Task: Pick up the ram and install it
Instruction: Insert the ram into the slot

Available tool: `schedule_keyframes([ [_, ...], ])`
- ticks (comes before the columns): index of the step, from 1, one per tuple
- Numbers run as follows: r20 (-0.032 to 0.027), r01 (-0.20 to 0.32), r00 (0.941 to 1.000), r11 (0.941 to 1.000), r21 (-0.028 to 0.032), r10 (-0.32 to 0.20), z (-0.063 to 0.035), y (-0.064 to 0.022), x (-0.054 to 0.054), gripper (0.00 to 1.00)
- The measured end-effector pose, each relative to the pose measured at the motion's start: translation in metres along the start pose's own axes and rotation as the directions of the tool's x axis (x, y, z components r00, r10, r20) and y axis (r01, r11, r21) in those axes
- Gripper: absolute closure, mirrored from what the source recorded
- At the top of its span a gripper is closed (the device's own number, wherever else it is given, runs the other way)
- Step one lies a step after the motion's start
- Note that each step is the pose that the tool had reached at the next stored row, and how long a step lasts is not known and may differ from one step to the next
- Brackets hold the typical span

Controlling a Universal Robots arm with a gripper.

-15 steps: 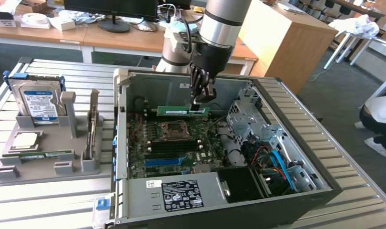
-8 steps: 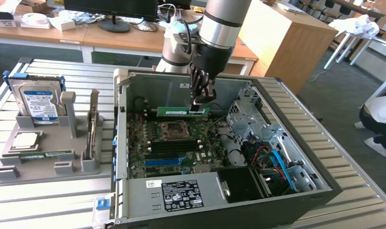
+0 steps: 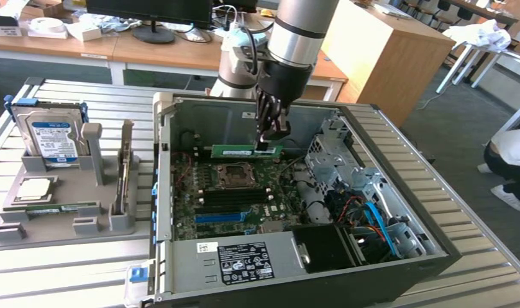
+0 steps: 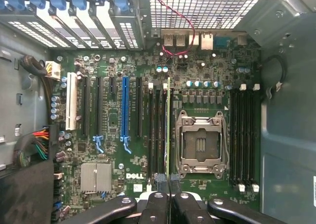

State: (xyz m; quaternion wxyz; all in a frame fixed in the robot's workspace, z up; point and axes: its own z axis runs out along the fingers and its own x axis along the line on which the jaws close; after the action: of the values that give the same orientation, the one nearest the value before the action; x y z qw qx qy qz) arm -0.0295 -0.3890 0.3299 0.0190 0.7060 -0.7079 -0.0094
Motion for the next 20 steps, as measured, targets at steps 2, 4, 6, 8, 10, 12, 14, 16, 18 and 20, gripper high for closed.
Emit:
schedule_keyframes([
  [2,-0.0002,0.0,1.0,1.0,-0.0001,0.0,0.0002,0.0,0.0,0.88],
  [4,-0.0001,0.0,1.0,1.0,-0.0001,0.0,0.0005,0.0,0.0,0.88],
  [6,0.0,0.0,1.0,1.0,0.0,0.0,0.0007,0.0,0.0,0.88],
  [8,0.0003,0.0,1.0,1.0,0.0002,0.0,0.0015,-0.0001,0.0,0.88],
  [10,0.0,0.0,1.0,1.0,0.0,0.0,0.0023,-0.0001,0.0,0.88],
  [12,0.0,0.0,1.0,1.0,0.0,0.0,0.0037,-0.0001,0.0,0.88],
  [14,-0.0001,0.0,1.0,1.0,0.0,0.0,0.0055,-0.0002,-0.0001,0.88],
  [16,0.0001,0.0,1.0,1.0,0.0,0.0,0.0071,-0.0003,-0.0001,0.88],
  [18,0.0,0.0,1.0,1.0,0.0,0.0,0.0085,-0.0003,-0.0001,0.88],
  [20,0.0,0.0,1.0,1.0,0.0,0.0,0.0099,-0.0004,-0.0001,0.88],
])
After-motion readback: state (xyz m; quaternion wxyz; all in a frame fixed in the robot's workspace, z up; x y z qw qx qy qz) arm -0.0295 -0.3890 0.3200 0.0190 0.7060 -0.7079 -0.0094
